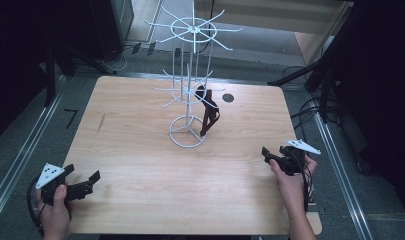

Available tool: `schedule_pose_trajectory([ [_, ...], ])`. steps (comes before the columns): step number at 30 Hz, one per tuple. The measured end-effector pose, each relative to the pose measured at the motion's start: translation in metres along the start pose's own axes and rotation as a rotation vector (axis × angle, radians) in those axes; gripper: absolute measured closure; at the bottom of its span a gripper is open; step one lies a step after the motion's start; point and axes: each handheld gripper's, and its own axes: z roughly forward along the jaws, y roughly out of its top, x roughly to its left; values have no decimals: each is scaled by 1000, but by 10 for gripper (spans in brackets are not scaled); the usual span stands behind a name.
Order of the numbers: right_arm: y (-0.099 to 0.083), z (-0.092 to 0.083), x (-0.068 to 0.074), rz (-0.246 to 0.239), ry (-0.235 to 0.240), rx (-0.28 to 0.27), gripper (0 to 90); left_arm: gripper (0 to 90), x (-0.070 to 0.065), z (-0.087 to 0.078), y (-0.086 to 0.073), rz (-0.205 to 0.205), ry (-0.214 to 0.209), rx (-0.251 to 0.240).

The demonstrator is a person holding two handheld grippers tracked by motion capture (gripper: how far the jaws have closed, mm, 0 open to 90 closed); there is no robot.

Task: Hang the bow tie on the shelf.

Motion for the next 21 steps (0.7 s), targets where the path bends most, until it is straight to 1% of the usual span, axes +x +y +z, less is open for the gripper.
schedule_pose_trajectory([
  [2, -5, -2, -5, 3, -4, 1, 266, 15, 0, 0, 0, 0, 0, -1],
  [3, -8, -3, -7, 10, 8, -4, 248, 15, 0, 0, 0, 0, 0, -1],
  [5, -12, -5, -10, 15, 24, -2, 175, 15, 0, 0, 0, 0, 0, -1],
  [6, -14, -6, -12, 6, 22, -1, 152, 15, 0, 0, 0, 0, 0, -1],
  [7, -17, -8, -13, 7, 29, 0, 142, 15, 0, 0, 0, 0, 0, -1],
  [12, -29, -13, -19, -1, 40, 0, 129, 15, 0, 0, 0, 1, 2, -1],
  [21, -50, -26, -35, 17, 15, -17, 130, 15, 0, 0, 0, 1, 3, -2],
])
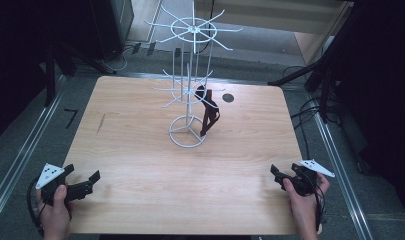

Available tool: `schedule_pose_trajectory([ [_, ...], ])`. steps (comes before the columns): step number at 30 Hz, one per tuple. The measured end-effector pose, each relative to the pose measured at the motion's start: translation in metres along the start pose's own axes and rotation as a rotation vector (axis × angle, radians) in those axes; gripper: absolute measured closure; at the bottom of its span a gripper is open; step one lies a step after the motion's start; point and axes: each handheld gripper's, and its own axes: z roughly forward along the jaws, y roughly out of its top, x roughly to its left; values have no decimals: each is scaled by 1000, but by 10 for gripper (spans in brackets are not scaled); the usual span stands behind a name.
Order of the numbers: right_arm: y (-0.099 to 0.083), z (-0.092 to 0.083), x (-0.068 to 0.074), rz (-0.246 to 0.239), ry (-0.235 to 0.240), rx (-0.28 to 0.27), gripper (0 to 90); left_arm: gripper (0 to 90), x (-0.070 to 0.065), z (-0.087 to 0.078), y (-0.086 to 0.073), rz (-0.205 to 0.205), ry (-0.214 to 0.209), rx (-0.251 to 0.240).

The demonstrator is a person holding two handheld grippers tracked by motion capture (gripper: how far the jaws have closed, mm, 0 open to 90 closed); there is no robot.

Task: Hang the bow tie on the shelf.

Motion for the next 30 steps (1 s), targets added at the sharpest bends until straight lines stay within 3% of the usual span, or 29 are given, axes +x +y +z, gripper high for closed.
schedule_pose_trajectory([
  [19, -31, -36, -29, 48, -55, -17, 131, 15, 0, 0, 0, 4, 4, -4],
  [30, -42, -46, -34, 71, -64, -27, 133, 15, 0, 0, 0, 3, 4, -3],
])
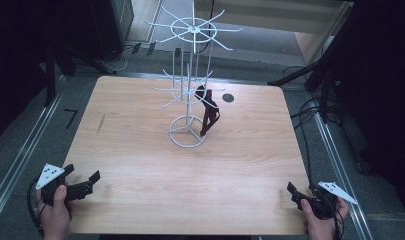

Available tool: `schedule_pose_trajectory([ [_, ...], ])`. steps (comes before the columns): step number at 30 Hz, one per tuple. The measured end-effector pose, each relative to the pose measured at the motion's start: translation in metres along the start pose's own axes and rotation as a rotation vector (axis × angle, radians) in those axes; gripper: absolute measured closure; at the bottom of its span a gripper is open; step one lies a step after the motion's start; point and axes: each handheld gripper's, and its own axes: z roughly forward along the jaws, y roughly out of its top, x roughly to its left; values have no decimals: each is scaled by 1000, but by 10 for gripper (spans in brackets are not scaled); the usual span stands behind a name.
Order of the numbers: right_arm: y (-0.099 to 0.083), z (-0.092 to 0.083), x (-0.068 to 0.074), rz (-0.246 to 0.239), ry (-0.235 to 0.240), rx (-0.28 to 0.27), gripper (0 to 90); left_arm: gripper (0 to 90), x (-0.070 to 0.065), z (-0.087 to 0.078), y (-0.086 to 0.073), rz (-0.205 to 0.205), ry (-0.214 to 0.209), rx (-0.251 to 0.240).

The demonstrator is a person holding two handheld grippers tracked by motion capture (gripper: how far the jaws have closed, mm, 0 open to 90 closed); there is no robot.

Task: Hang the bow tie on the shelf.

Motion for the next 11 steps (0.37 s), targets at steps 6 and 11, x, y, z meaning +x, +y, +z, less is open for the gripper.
schedule_pose_trajectory([
  [6, -1, -1, -4, 63, 6, -21, 136, 15, 0, 0, 0, -1, -2, 3],
  [11, -1, -1, -2, 53, -5, -15, 136, 15, 0, 0, 0, -2, -3, 5],
])
